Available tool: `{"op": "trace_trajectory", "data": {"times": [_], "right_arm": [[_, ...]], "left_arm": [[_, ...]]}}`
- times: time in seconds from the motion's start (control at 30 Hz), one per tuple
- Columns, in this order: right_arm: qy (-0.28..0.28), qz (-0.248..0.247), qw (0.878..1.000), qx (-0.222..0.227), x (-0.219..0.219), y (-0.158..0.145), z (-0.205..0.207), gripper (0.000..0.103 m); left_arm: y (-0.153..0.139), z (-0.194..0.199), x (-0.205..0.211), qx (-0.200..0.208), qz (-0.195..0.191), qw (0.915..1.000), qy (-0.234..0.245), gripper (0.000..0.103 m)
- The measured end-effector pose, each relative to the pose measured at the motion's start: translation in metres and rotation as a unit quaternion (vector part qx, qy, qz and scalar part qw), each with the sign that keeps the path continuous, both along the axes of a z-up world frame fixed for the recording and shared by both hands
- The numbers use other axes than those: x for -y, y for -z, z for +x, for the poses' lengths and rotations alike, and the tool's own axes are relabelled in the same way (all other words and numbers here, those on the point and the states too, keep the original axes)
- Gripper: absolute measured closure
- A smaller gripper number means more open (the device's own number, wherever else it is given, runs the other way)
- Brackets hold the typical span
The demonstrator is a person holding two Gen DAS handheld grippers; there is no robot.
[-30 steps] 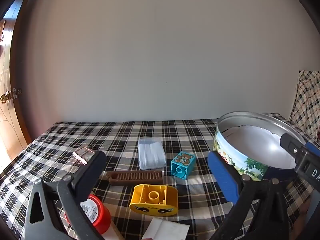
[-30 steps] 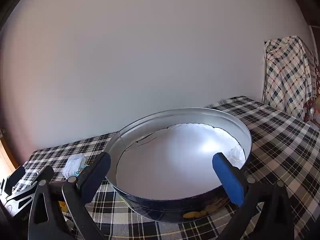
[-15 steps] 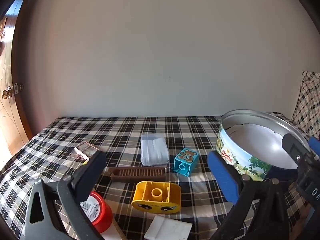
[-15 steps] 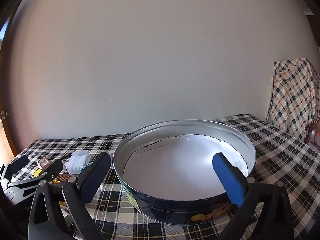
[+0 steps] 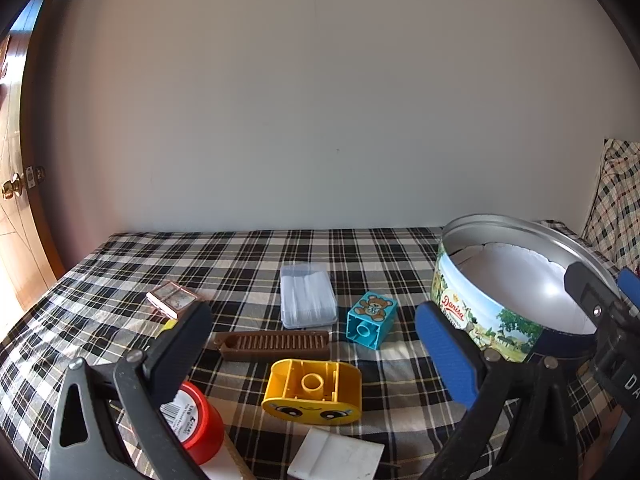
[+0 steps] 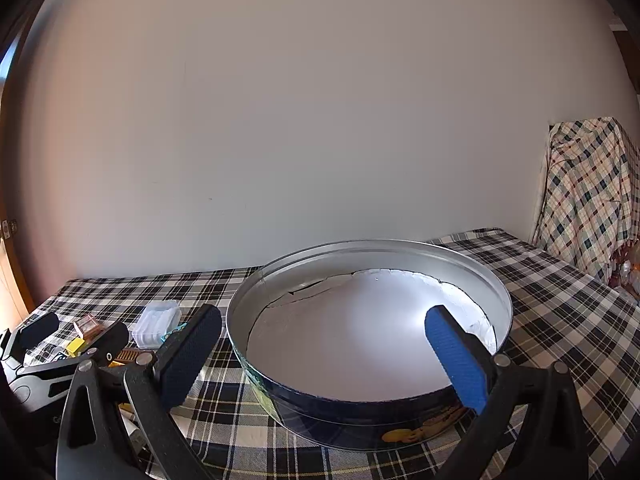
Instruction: Organize rigid objects
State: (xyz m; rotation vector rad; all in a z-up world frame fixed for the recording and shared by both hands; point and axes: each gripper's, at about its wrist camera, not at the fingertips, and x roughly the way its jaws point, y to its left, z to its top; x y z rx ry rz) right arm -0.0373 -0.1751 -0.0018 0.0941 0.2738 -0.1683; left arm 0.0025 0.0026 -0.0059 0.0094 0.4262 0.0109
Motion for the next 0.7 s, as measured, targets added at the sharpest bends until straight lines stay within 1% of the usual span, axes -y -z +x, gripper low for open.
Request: {"op": "trace_trajectory", "data": {"times": [0.4, 0.7], "right_arm": [[-0.003, -0.009, 1.0, 0.004, -0.0062, -0.0038, -0.0017, 0.001], [0.0, -0.006, 1.0, 0.002, -0.0069, -0.0035, -0.0015, 0.001]], "left_arm": [[0.0002, 0.0011, 0.0021, -0.002, 0.001, 1.0, 0.0, 0.0], [0.0009, 0.0005, 0.0037, -0.005, 0.002, 1.0, 0.002, 0.0]]}}
